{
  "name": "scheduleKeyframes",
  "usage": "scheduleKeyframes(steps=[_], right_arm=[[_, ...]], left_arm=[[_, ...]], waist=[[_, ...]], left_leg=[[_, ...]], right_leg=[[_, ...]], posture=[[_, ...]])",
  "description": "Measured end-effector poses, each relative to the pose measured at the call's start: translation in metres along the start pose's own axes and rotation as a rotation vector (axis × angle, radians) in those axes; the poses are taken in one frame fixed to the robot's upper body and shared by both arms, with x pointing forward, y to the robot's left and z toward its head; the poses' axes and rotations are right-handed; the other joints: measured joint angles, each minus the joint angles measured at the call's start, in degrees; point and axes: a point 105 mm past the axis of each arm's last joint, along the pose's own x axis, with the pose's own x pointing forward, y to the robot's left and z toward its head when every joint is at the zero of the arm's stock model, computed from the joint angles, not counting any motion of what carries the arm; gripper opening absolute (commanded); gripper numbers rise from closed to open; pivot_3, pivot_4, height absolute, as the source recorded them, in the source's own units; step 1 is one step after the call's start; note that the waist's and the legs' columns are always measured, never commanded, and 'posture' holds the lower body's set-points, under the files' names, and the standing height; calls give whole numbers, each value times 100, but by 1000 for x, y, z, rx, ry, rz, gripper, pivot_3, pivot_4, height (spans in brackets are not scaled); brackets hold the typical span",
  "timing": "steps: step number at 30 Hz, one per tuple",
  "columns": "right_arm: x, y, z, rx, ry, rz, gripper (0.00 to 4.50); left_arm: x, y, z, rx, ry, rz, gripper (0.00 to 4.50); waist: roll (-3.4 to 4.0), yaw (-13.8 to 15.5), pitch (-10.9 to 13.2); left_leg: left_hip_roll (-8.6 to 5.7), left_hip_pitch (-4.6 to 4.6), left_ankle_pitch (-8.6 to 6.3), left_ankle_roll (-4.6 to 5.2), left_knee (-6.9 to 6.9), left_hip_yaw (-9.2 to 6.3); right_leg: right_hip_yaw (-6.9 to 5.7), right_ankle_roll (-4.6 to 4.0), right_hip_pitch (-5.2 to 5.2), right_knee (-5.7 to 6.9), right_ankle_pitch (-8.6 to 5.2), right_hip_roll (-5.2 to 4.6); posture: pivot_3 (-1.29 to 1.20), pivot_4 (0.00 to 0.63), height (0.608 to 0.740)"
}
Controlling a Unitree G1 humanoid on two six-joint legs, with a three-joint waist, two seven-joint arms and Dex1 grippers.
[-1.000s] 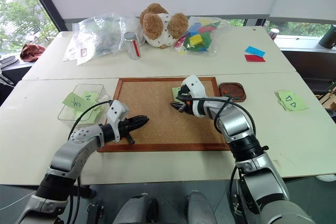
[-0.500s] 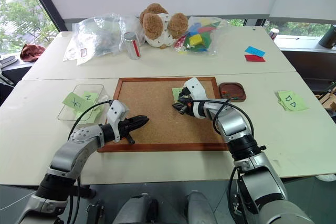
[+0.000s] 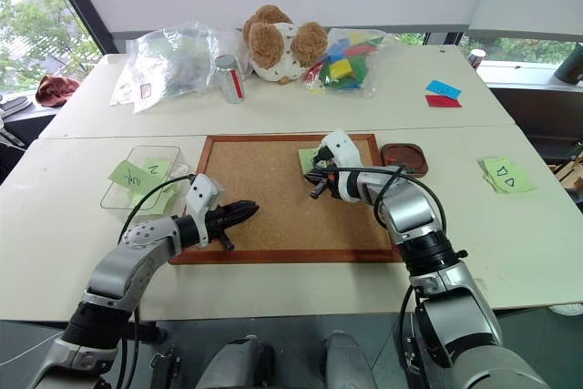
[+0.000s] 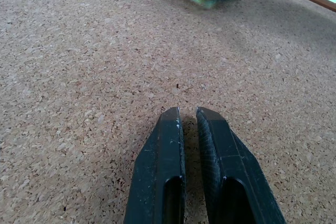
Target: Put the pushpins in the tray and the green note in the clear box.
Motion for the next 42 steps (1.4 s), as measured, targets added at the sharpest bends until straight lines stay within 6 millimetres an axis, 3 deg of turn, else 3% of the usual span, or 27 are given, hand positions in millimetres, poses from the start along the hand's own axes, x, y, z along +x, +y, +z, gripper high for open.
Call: scheduleKeyframes(steps=[3, 8, 12, 17, 18, 21, 25, 31, 42], right_arm=[[-12, 1, 22, -43, -53, 0, 47], [-25, 5, 26, -79, -43, 15, 47], [-34, 16, 31, -131, -48, 60, 0], [-39, 27, 27, -177, -16, 117, 0], [-40, 28, 27, -187, -14, 121, 0], [-41, 30, 28, -202, -16, 128, 0], [-39, 38, 31, -230, -23, 155, 0], [-39, 44, 35, -248, -38, 171, 0], [-37, 54, 44, -283, -59, 198, 0]], left_arm=[[1, -1, 0, -5, -4, -3, 472], [0, 0, 2, -55, -18, -12, 472], [-2, 6, 14, -278, -69, -49, 1732], [-9, 9, 69, -429, -205, -180, 4208], [-9, 8, 77, -443, -223, -198, 4459], [-6, 7, 95, -508, -272, -239, 4459], [17, -1, 111, -694, -326, -296, 4459], [42, -12, 107, -833, -290, -301, 4459], [56, -25, 105, -912, -269, -308, 4459]], waist=[[-1, 1, 0], [-1, 6, 0], [-10, 2, 7], [-14, 15, 9], [-14, 12, 9], [-15, 12, 9], [-19, 20, 11], [-21, 2, 13], [-22, 21, 13]], left_leg=[[0, 3, 0, 1, 1, -1], [0, -1, -1, 1, -3, -2], [1, -9, -1, 1, -2, -3], [-1, -17, 0, 1, 4, -7], [-1, -18, 0, 1, 5, -7], [-2, -18, 0, 0, 7, -7], [-4, -21, 2, -3, 17, -14], [-4, -21, 23, -41, 13, -15], [-5, -22, 25, -45, 14, -16]], right_leg=[[-1, 0, 8, -6, 0, 0], [0, 0, 3, -10, 0, -1], [-2, 0, -3, -10, 0, -1], [-9, 1, -7, -10, 0, 0], [-9, 1, -6, -11, 0, 0], [-10, 1, -6, -11, 1, 0], [-16, 2, -2, -10, 1, 1], [-16, 2, -5, -10, 1, 5], [-16, 2, -4, -10, 1, 5]], posture=[[0, 150, 740], [0, 150, 740], [0, 150, 740], [0, 150, 740], [0, 150, 740], [0, 150, 740], [0, 150, 740], [0, 150, 740], [0, 150, 740]])
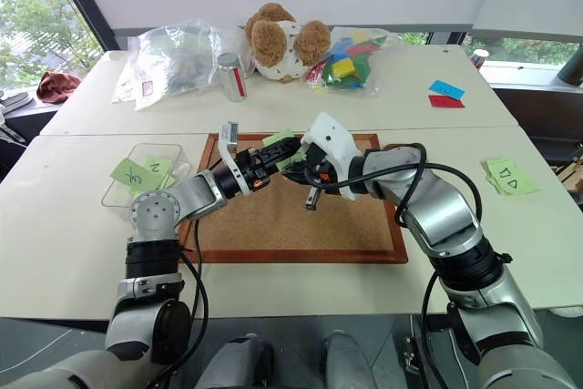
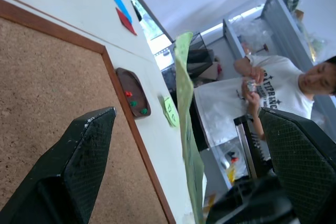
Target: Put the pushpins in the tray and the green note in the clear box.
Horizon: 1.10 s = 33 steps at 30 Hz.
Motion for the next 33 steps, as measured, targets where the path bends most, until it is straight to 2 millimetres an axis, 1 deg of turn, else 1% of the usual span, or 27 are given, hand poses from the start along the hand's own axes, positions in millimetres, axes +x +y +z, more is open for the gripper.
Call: scheduleKeyframes(steps=[1, 2, 3, 5, 9, 10, 11, 19, 33], right_arm=[[0, 0, 0, -1, 0, 0, 0], [0, 1, 1, -3, -2, 1, 0], [0, 1, 1, -5, -3, 2, 0], [0, 1, 1, -2, -1, 2, 0], [0, 2, 0, 12, 6, 2, 0], [0, 2, 0, 14, 7, 2, 0], [0, 2, -1, 15, 8, 2, 0], [-1, 1, 0, 13, 12, -15, 0], [-8, -6, 8, 23, 5, -55, 0]], left_arm=[[1, -1, -1, -7, 1, -7, 4459], [2, -2, -2, -13, 1, -8, 3943], [3, -2, -3, -21, -1, -11, 3667], [3, -3, -5, -34, -3, -18, 2740], [2, -2, -7, -43, -6, -16, 696], [2, -3, -8, -47, -8, -18, 260], [1, -3, -8, -49, -11, -21, 47], [-3, 2, -7, -70, -28, 7, 47], [-9, 10, 3, -27, -69, 40, 47]], waist=[[0, 1, 0], [0, 0, 0], [0, 0, 0], [0, 0, 0], [0, -5, 0], [0, -5, 0], [0, -3, 0], [0, -1, 0], [0, -1, 0]], left_leg=[[0, 0, 0, 0, 0, 0], [0, 0, 0, 0, 0, 0], [0, 0, 0, 0, 0, 0], [0, 0, 0, 0, 0, 0], [0, 0, 0, 0, 0, 0], [0, 0, 0, 0, 0, 0], [0, 0, 0, 0, 0, 0], [0, 0, 0, 0, 2, 0], [0, 0, 0, 0, 2, 0]], right_leg=[[0, 0, 0, 0, 0, 0], [0, 0, 0, 0, 0, 0], [0, 0, 0, 0, 0, 0], [0, 0, 0, 0, 0, 0], [0, 0, 0, 0, 0, 0], [0, 0, 0, 0, 0, 0], [0, 0, 0, 0, 0, 0], [0, 0, 1, 0, 0, 0], [0, 0, 0, 0, 0, 0]], posture=[[0, 150, 740], [0, 150, 740], [0, 150, 740], [0, 150, 740], [0, 150, 740], [0, 150, 740], [0, 150, 740], [0, 150, 740], [0, 150, 740]])
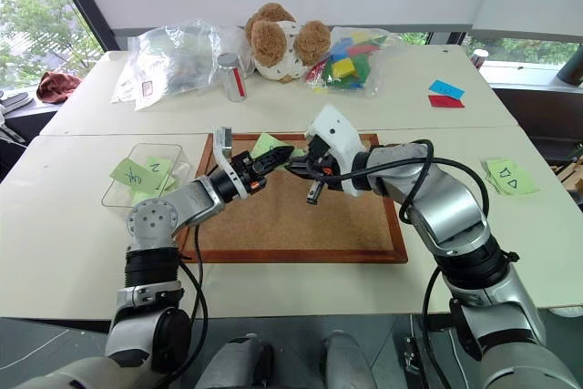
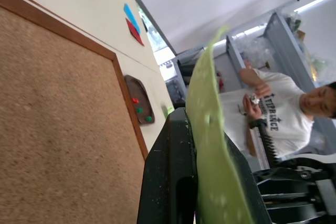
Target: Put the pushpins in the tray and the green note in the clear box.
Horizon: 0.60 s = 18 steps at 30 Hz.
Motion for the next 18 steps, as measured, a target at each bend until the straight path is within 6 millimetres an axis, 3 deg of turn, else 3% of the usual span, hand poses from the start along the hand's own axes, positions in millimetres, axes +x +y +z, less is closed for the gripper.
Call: scheduleKeyframes(steps=[7, 12, 18], right_arm=[[-4, -5, 7, 11, -13, -22, 0], [-15, -20, 23, 12, -56, -93, 0], [-23, -33, 21, 41, -52, -157, 0]], left_arm=[[2, 0, 0, 23, -3, -7, 47], [0, 6, 0, 29, -1, 18, 47], [0, 8, 2, 29, -19, 27, 47]], waist=[[0, 0, 0], [0, 0, 0], [0, 4, 0]], left_leg=[[0, 0, 0, 0, -1, 0], [0, 0, 0, 0, -1, 0], [0, -1, 0, 0, -2, 0]], right_leg=[[0, 0, 0, 0, 0, 0], [0, 0, 0, 0, 0, 0], [0, 0, 0, -1, 0, -1]], posture=[[0, 150, 740], [0, 150, 740], [0, 150, 740]])
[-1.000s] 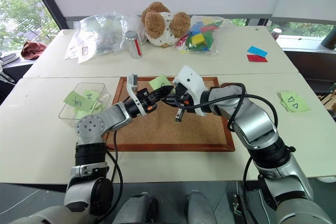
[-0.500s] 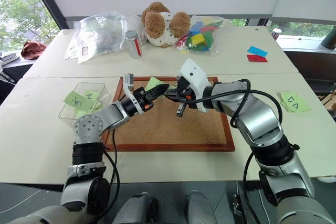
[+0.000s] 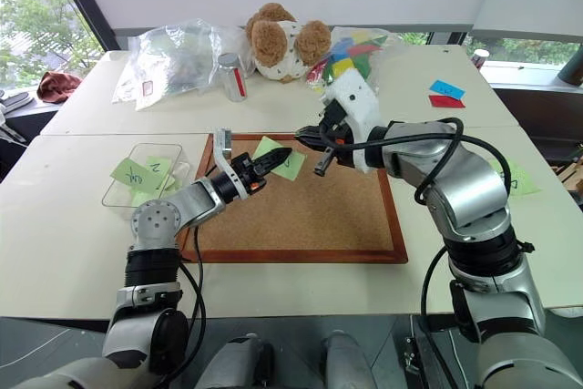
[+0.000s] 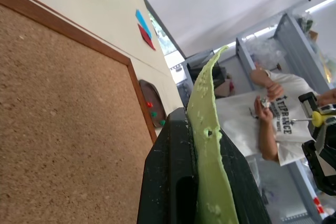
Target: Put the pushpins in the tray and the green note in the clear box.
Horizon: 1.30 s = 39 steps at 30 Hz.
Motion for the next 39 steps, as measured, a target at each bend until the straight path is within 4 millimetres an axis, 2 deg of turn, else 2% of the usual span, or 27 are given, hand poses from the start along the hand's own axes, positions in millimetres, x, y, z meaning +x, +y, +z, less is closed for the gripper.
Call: scheduleKeyframes(steps=[3, 5, 7, 9, 11, 16, 20, 22, 24, 26, 32, 36, 39], right_arm=[[-7, -25, -13, 31, 48, -97, 0], [-15, -55, -30, 70, 91, -211, 0], [-28, -91, -65, 154, 171, -360, 0], [-38, -110, -97, 211, 250, -446, 0], [-43, -118, -121, 257, 298, -483, 0], [-49, -130, -156, 283, 370, -532, 0], [-48, -130, -177, 303, 413, -539, 0], [-47, -132, -180, 297, 413, -543, 0], [-48, -134, -182, 296, 411, -544, 578], [-48, -133, -185, 303, 415, -542, 1369], [-52, -134, -188, 325, 420, -549, 4417], [-52, -135, -177, 312, 404, -538, 4465], [-55, -139, -154, 270, 354, -521, 4465]], left_arm=[[-1, 1, 3, -4, -18, 5, 47], [-3, 2, 6, -10, -37, 12, 47], [-4, 3, 9, -18, -51, 15, 47], [-6, 3, 12, -26, -64, 17, 47], [-6, 3, 12, -32, -68, 16, 47], [-5, 1, 11, -29, -69, 14, 47], [-6, 0, 11, -22, -72, 20, 47], [-8, 1, 10, -22, -74, 25, 47], [-9, 2, 9, -23, -75, 28, 0], [-10, 3, 9, -26, -75, 31, 0], [-10, 0, 10, -11, -78, 24, 0], [-9, -1, 9, -9, -74, 23, 0], [-9, -1, 8, 5, -65, 23, 0]], waist=[[0, 7, 0], [-1, 5, 0], [-1, 17, 0], [-1, 9, 0], [-1, -3, 0], [-1, -30, 0], [-1, -16, 0], [-1, -9, 0], [-1, 0, 0], [-1, 0, 0], [-1, -9, 0], [-1, -12, 0], [-1, -7, 0]], left_leg=[[-1, 0, 0, 0, 3, 0], [-1, 2, 0, 0, 4, 1], [-2, 3, 0, 0, 4, 2], [-2, 2, 0, 1, 0, 4], [-1, 0, 0, 0, -7, 6], [0, 2, 2, -2, -4, 11], [0, 2, 2, -2, 0, 13], [0, 2, 2, -2, 0, 12], [0, 2, 2, -3, 1, 12], [0, 2, 2, -3, 4, 12], [0, 3, 2, -3, 4, 11], [0, 3, 2, -3, 4, 12], [0, 3, 2, -3, 4, 11]], right_leg=[[0, 0, 2, 0, 0, 0], [0, 0, 6, -1, 0, 0], [0, 0, 10, -4, 0, -1], [0, 0, 7, -4, 0, -1], [0, 0, 0, -4, 0, 1], [5, 0, -1, 1, 0, 5], [7, 0, 1, 1, 0, 5], [6, 0, 1, 0, 0, 5], [6, 0, 4, 0, 0, 5], [6, 0, 6, -1, 0, 5], [6, 0, 6, 0, 0, 6], [6, 0, 5, 0, 0, 6], [6, 0, 5, 0, 0, 5]], posture=[[0, 150, 740], [0, 150, 740], [0, 150, 740], [0, 150, 740], [0, 150, 740], [0, 150, 740], [0, 150, 740], [0, 150, 740], [0, 150, 740], [0, 150, 740], [0, 150, 740], [0, 150, 740], [0, 150, 740]])
